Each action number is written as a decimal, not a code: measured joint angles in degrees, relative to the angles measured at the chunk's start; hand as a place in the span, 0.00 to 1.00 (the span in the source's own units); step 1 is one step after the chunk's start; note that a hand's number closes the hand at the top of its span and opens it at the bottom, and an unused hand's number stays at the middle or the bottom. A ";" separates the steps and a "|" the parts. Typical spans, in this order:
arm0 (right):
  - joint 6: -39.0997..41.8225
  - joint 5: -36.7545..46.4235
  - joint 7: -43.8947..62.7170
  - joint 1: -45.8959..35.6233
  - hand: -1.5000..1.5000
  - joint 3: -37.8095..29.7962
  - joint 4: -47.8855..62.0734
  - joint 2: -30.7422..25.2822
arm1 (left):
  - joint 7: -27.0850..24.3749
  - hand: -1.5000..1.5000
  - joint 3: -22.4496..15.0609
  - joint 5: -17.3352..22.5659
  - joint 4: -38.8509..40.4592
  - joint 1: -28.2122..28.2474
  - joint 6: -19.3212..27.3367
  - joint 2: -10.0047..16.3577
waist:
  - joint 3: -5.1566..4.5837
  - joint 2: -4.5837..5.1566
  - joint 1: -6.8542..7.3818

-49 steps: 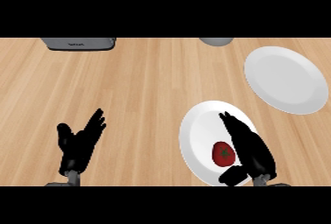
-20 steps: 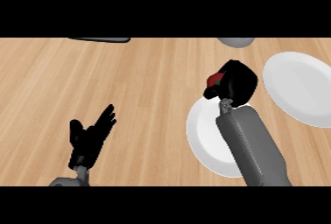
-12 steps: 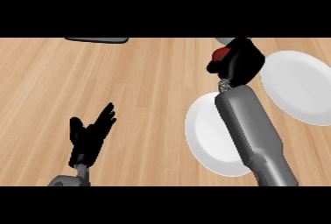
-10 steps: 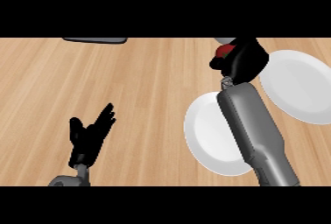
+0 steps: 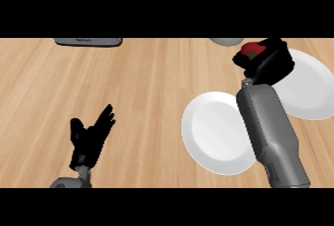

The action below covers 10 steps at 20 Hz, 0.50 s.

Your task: Pick the tomato from the plate and place it in the plate

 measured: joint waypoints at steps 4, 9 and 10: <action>-5.74 2.36 0.70 1.14 1.00 -4.79 4.04 -3.47 | 0.03 0.50 0.29 0.33 -1.22 1.32 -0.43 0.58 | 0.01 -0.07 -0.12; -12.33 -0.33 -2.07 1.54 1.00 -9.35 10.79 -8.98 | 0.54 0.50 0.71 0.97 -1.85 1.45 -1.00 0.86 | 0.04 -0.09 -0.28; -13.53 -1.76 -3.18 1.40 1.00 -10.09 12.27 -10.37 | 0.56 0.50 1.08 1.27 -1.87 1.11 -1.22 1.08 | 0.07 -0.03 -0.23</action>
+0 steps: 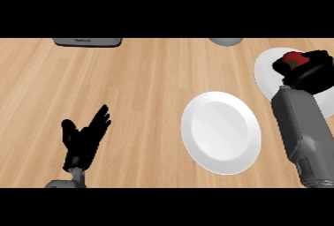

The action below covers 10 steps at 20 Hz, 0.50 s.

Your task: Pick the tomato from the plate and place it in the plate

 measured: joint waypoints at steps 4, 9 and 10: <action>-4.31 -7.03 -6.01 -0.02 1.00 -1.60 5.28 -4.55 | -0.64 0.50 -0.41 -0.40 0.00 0.82 -0.13 -0.20 | 0.05 0.00 0.00; -8.34 -16.10 -13.94 -0.09 1.00 -2.49 10.79 -8.66 | -0.56 0.50 -0.49 -0.66 0.41 0.26 0.08 -0.62 | 0.10 0.06 0.13; -7.93 -18.06 -14.00 -0.11 1.00 -3.29 11.75 -9.11 | -0.40 0.50 -0.57 -0.70 0.51 0.25 0.08 -0.69 | 0.11 0.09 0.14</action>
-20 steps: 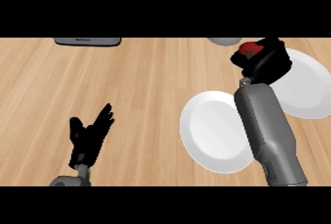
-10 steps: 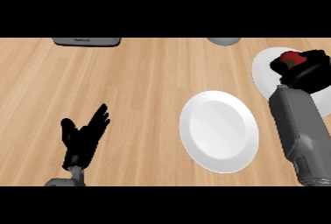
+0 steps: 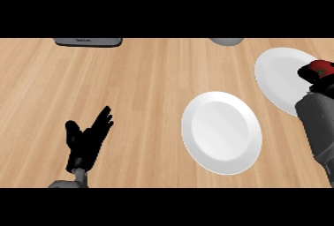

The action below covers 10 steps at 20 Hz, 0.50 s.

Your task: Pick the tomato from the plate and place it in the plate

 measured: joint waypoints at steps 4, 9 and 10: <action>6.24 -6.10 -1.14 -0.77 0.00 -2.09 4.62 -2.17 | -0.01 0.50 0.53 0.44 0.06 -0.21 -0.66 0.60 | 0.08 0.19 0.28; 12.53 -15.33 -10.40 -0.37 0.00 -5.18 5.66 -2.92 | -0.92 0.50 -0.01 0.01 0.53 -0.04 -0.44 -0.14 | 0.27 0.40 0.50; 13.64 -17.16 -12.78 -0.34 0.00 -5.89 5.34 -3.22 | -0.98 0.50 0.23 0.21 0.65 -0.20 -0.59 -0.03 | 0.29 0.44 0.51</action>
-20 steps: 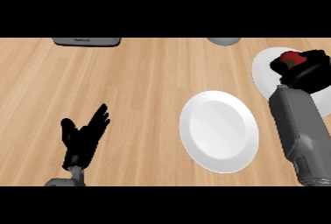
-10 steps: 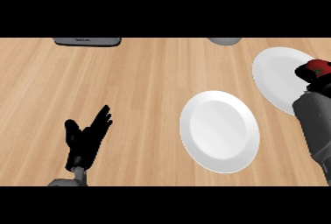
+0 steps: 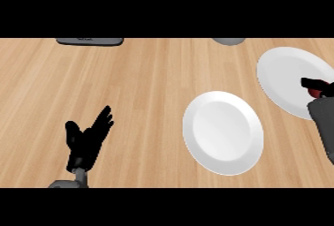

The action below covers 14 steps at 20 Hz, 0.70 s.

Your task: Pick the tomato from the plate and place it in the plate

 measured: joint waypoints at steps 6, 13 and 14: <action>0.89 -11.01 -16.34 1.96 0.00 -4.53 -5.55 0.98 | -0.20 0.50 0.68 0.38 0.31 -0.21 -0.23 0.31 | 0.10 -0.08 -0.36; 2.76 -26.70 -33.84 5.29 0.00 -12.11 -12.29 2.02 | 0.27 0.50 0.41 0.42 -1.00 1.03 -0.28 0.29 | -0.02 -0.44 -0.78; 3.72 -28.99 -36.27 5.62 0.00 -13.20 -12.60 2.22 | 0.22 0.50 0.43 0.19 -0.43 0.72 -0.06 0.16 | -0.06 -0.46 -0.92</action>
